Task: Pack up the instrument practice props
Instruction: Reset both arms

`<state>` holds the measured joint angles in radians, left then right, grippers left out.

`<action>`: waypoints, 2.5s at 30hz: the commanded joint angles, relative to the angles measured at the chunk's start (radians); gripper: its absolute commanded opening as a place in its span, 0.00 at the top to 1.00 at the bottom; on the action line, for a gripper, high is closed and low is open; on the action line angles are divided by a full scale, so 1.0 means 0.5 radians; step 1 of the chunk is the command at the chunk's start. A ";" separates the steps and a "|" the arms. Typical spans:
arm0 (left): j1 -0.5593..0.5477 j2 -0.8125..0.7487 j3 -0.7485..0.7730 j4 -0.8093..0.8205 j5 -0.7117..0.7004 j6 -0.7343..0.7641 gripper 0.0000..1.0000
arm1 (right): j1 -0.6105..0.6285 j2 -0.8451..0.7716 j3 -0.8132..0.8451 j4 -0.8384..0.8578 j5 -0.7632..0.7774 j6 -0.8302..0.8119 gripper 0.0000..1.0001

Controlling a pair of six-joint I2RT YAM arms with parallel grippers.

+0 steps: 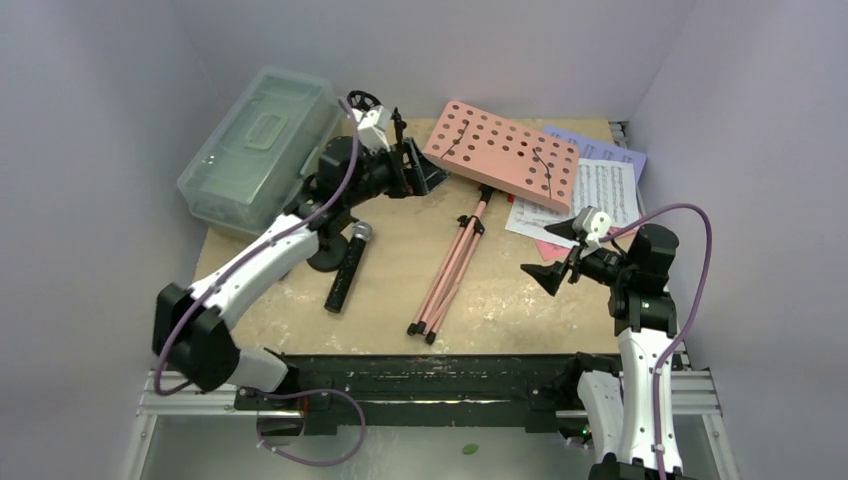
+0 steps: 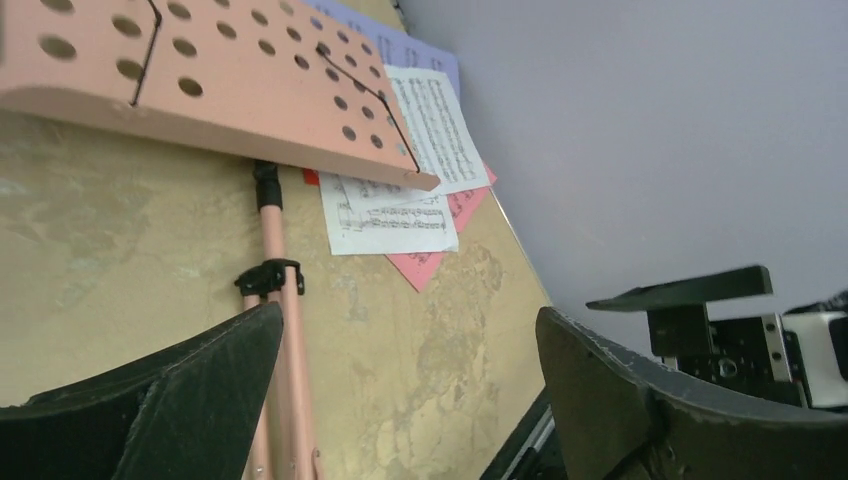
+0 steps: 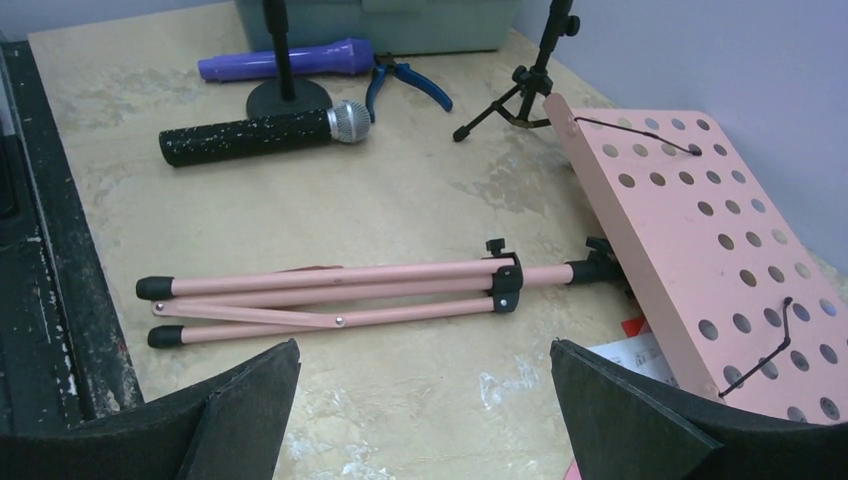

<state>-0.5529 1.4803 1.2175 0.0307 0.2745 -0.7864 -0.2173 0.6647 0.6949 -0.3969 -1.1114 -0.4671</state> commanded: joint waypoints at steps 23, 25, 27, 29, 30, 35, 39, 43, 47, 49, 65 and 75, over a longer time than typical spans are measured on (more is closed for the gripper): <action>0.006 -1.593 -0.237 -0.788 -0.324 1.013 0.00 | -0.011 0.233 1.418 -0.665 0.853 0.767 0.01; 0.005 -1.622 -0.204 -0.825 -0.346 1.006 0.00 | -0.013 0.198 1.452 -0.638 0.914 0.858 0.01; 0.004 -1.644 -0.175 -0.853 -0.362 0.997 0.00 | -0.011 0.164 1.473 -0.616 0.974 0.920 0.01; 0.006 -1.660 -0.152 -0.874 -0.367 0.989 0.00 | -0.012 0.130 1.494 -0.593 1.045 1.030 0.01; 0.005 -1.665 -0.141 -0.889 -0.370 0.987 0.00 | -0.013 0.112 1.506 -0.588 1.083 1.052 0.01; 0.003 -1.681 -0.098 -0.925 -0.383 0.962 0.00 | -0.013 0.040 1.550 -0.554 1.272 1.127 0.01; 0.002 -1.693 -0.095 -0.926 -0.375 0.930 0.00 | -0.013 -0.030 1.524 -0.507 1.351 1.143 0.01; 0.003 -1.702 -0.119 -0.932 -0.356 0.908 0.00 | -0.013 -0.077 1.518 -0.496 1.381 1.160 0.01; 0.002 -1.706 -0.139 -0.924 -0.356 0.895 0.00 | -0.013 -0.108 1.507 -0.498 1.397 1.138 0.01; 0.005 -1.708 -0.147 -0.913 -0.353 0.887 0.00 | -0.013 -0.127 1.502 -0.495 1.401 1.121 0.01; 0.004 -1.749 -0.164 -0.879 -0.340 0.781 0.00 | -0.013 -0.178 1.421 -0.443 1.533 1.054 0.01; 0.004 -1.749 -0.199 -0.871 -0.358 0.789 0.00 | -0.013 -0.187 1.375 -0.421 1.540 1.045 0.01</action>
<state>-0.5522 0.6113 1.1294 -0.4347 0.1024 -0.3832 -0.2218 0.5774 1.3964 -0.6529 -0.3576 0.0669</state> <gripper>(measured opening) 0.996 0.987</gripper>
